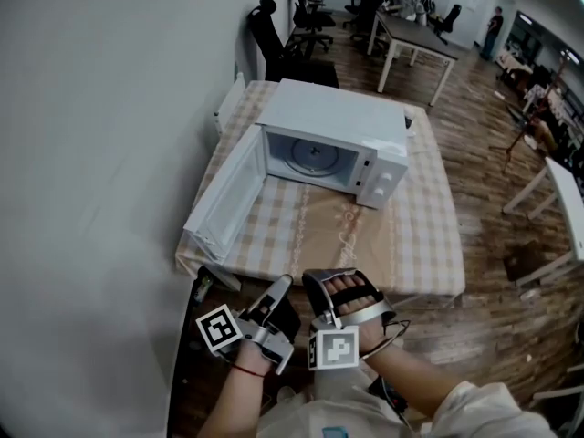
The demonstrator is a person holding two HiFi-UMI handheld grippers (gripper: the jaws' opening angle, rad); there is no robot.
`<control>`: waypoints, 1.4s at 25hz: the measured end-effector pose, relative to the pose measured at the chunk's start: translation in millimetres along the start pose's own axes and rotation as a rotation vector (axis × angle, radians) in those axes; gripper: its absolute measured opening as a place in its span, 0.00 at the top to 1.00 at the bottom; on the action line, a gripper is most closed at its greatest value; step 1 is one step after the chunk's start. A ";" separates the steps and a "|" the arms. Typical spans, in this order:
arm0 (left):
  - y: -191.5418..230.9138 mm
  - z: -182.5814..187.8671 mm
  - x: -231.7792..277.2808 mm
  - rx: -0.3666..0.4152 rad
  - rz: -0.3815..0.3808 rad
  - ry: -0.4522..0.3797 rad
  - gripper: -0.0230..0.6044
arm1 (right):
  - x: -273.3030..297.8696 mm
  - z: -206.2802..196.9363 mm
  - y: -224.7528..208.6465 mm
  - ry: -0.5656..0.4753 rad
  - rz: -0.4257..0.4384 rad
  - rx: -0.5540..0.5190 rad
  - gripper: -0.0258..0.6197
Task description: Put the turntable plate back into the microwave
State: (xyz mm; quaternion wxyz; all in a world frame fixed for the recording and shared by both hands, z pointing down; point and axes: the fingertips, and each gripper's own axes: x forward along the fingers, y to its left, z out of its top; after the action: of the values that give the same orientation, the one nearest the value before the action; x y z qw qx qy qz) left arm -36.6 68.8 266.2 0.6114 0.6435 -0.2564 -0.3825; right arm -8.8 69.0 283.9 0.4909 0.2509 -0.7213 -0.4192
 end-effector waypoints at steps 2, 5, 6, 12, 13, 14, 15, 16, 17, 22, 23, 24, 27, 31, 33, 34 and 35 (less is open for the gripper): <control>-2.6 -5.4 -6.1 0.007 0.003 0.007 0.89 | -8.3 3.7 5.4 0.003 0.003 -0.001 0.87; -6.4 -11.1 -16.1 0.017 0.006 0.013 0.90 | -19.1 8.0 10.7 0.008 0.002 -0.004 0.87; -8.2 -12.9 -18.8 0.021 0.005 0.015 0.90 | -21.9 9.3 12.4 0.010 0.002 -0.006 0.87; -16.5 -25.8 -33.0 0.036 0.001 0.037 0.90 | -34.7 16.4 16.2 0.025 -0.012 -0.007 0.87; -17.7 -28.0 -35.0 0.039 0.002 0.042 0.90 | -36.7 17.9 16.1 0.027 -0.013 -0.004 0.87; -19.1 -30.2 -36.5 0.042 0.003 0.047 0.90 | -38.9 19.6 15.5 0.027 -0.016 -0.001 0.87; -21.0 -32.5 -37.5 0.043 0.002 0.051 0.90 | -41.1 21.4 14.2 0.026 -0.020 0.001 0.87; -23.0 -34.7 -38.3 0.043 -0.001 0.055 0.90 | -43.1 22.9 13.2 0.025 -0.024 0.003 0.87; -24.7 -36.4 -39.0 0.044 -0.003 0.057 0.90 | -44.7 24.2 12.5 0.025 -0.026 0.003 0.87; -32.0 -44.0 -44.9 0.036 -0.013 0.072 0.91 | -54.0 31.8 13.5 0.023 -0.034 0.009 0.87; -32.8 -45.3 -46.7 0.035 -0.014 0.072 0.91 | -56.5 33.2 14.0 0.024 -0.035 0.009 0.87; -33.5 -46.4 -48.1 0.035 -0.015 0.073 0.91 | -58.6 34.1 14.2 0.025 -0.037 0.008 0.87; -34.5 -48.5 -50.7 0.034 -0.021 0.072 0.91 | -62.2 34.7 15.7 0.030 -0.044 0.006 0.88; -36.5 -50.5 -54.6 0.028 -0.027 0.068 0.91 | -64.8 35.3 19.1 0.035 -0.039 0.002 0.88; -37.8 -53.2 -56.1 0.025 -0.029 0.072 0.91 | -65.7 34.6 21.6 0.038 -0.036 0.003 0.88; -38.3 -54.6 -56.8 0.024 -0.029 0.073 0.91 | -66.5 34.4 21.5 0.039 -0.038 0.003 0.88; -38.7 -55.9 -57.5 0.022 -0.029 0.074 0.91 | -67.7 34.9 20.9 0.039 -0.039 0.005 0.88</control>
State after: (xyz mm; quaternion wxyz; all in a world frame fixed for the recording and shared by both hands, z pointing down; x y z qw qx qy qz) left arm -30.0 152.3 236.1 0.6077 0.6677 -0.2285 -0.3644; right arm -13.2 144.7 262.1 0.4959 0.2744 -0.7076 -0.4219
